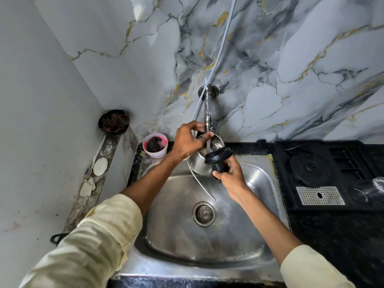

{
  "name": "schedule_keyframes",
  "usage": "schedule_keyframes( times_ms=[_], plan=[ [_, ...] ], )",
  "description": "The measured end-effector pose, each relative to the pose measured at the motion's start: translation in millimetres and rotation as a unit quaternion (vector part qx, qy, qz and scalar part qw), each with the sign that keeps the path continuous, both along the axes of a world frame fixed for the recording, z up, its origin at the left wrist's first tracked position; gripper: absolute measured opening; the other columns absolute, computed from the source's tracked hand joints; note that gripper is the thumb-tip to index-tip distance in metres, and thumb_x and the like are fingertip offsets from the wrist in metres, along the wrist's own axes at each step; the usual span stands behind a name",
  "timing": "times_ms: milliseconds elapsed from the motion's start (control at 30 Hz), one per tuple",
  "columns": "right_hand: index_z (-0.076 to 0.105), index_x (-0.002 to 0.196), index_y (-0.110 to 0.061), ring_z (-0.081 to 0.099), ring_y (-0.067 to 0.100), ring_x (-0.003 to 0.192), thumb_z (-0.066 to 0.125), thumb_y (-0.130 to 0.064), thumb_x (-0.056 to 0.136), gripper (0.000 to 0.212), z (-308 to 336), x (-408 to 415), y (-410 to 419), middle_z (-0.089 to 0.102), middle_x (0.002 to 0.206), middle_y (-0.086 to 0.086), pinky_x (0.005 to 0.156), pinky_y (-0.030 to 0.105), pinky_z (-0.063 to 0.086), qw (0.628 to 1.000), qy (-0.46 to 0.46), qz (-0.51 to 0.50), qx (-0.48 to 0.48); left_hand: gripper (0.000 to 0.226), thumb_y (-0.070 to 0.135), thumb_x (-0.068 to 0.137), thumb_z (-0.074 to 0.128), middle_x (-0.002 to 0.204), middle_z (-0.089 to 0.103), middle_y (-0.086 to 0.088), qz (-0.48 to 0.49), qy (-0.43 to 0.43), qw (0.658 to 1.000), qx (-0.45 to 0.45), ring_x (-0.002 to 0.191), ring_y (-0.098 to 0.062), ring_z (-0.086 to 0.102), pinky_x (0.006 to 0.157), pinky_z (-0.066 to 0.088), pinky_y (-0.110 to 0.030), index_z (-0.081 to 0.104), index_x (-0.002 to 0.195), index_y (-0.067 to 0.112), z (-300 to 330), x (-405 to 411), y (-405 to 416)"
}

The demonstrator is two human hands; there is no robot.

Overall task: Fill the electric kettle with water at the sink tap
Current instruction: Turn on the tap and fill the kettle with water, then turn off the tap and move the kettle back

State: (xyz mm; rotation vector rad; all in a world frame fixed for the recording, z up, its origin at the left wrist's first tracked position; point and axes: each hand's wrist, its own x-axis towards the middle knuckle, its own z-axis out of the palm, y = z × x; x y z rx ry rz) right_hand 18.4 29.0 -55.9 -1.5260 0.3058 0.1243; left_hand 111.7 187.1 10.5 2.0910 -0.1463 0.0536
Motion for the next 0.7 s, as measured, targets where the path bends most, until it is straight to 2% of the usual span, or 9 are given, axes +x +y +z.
schedule_keyframes(
  times_ms=[67, 167, 267, 367, 467, 600, 700],
  plan=[
    [0.056, 0.133, -0.028, 0.058, 0.016, 0.091, 0.064, 0.022, 0.079, 0.073, 1, 1, 1, 0.060, 0.097, 0.008, 0.076, 0.025, 0.051, 1.000, 0.003, -0.001, -0.003, 0.035, 0.032, 0.073, 0.094, 0.081, 0.072, 0.014, 0.019, 0.023, 0.999, -0.023, 0.072, 0.018, 0.064, 0.072, 0.046, 0.000, 0.075, 0.098, 0.017, -1, 3, -1],
    [0.054, 0.136, -0.026, 0.058, 0.012, 0.090, 0.064, 0.023, 0.078, 0.076, 1, 5, 2, 0.061, 0.096, 0.000, 0.068, 0.016, 0.051, 1.000, 0.005, -0.002, -0.001, 0.033, 0.036, 0.072, 0.093, 0.079, 0.071, 0.014, 0.020, 0.028, 0.999, 0.015, 0.069, 0.010, 0.065, 0.066, 0.046, -0.004, 0.069, 0.090, 0.022, 4, 9, -1],
    [0.054, 0.136, -0.028, 0.058, 0.007, 0.089, 0.064, 0.022, 0.078, 0.077, 1, 6, 4, 0.060, 0.094, -0.008, 0.068, 0.016, 0.050, 1.000, 0.008, -0.002, -0.005, 0.038, 0.050, 0.072, 0.086, 0.079, 0.071, 0.010, -0.004, 0.008, 0.993, 0.115, 0.077, -0.011, 0.070, 0.072, 0.053, -0.026, 0.065, 0.088, 0.022, 9, 14, 1],
    [0.056, 0.128, -0.033, 0.057, 0.009, 0.087, 0.064, 0.022, 0.078, 0.075, 6, 10, 4, 0.059, 0.093, -0.006, 0.063, 0.012, 0.051, 1.000, 0.006, -0.002, -0.014, 0.042, 0.064, 0.071, 0.076, 0.074, 0.067, 0.007, -0.037, 0.001, 0.976, 0.214, 0.077, -0.023, 0.067, 0.071, 0.053, -0.035, 0.058, 0.080, 0.027, 18, 22, 3],
    [0.057, 0.116, -0.042, 0.056, 0.014, 0.085, 0.062, 0.022, 0.079, 0.075, 10, 14, 3, 0.057, 0.093, 0.002, 0.060, 0.013, 0.049, 1.000, 0.007, -0.002, -0.017, 0.047, 0.070, 0.070, 0.069, 0.069, 0.061, 0.005, -0.042, 0.009, 0.965, 0.260, 0.073, -0.026, 0.061, 0.064, 0.043, -0.034, 0.048, 0.070, 0.028, 26, 30, -1],
    [0.056, 0.116, -0.041, 0.056, 0.013, 0.086, 0.062, 0.022, 0.079, 0.073, 10, 15, 2, 0.058, 0.093, 0.000, 0.066, 0.017, 0.050, 1.000, 0.009, -0.005, -0.016, 0.048, 0.069, 0.070, 0.070, 0.065, 0.057, 0.007, -0.029, 0.017, 0.961, 0.273, 0.062, -0.018, 0.056, 0.054, 0.033, -0.029, 0.047, 0.066, 0.027, 29, 31, -7],
    [0.057, 0.109, -0.048, 0.057, 0.011, 0.086, 0.062, 0.021, 0.080, 0.075, 14, 17, 2, 0.059, 0.092, -0.007, 0.068, 0.020, 0.050, 1.000, 0.011, -0.011, -0.014, 0.049, 0.067, 0.073, 0.070, 0.063, 0.055, 0.006, -0.015, -0.001, 0.953, 0.303, 0.066, -0.025, 0.057, 0.064, 0.038, -0.033, 0.047, 0.066, 0.025, 36, 27, -12]
  ],
)
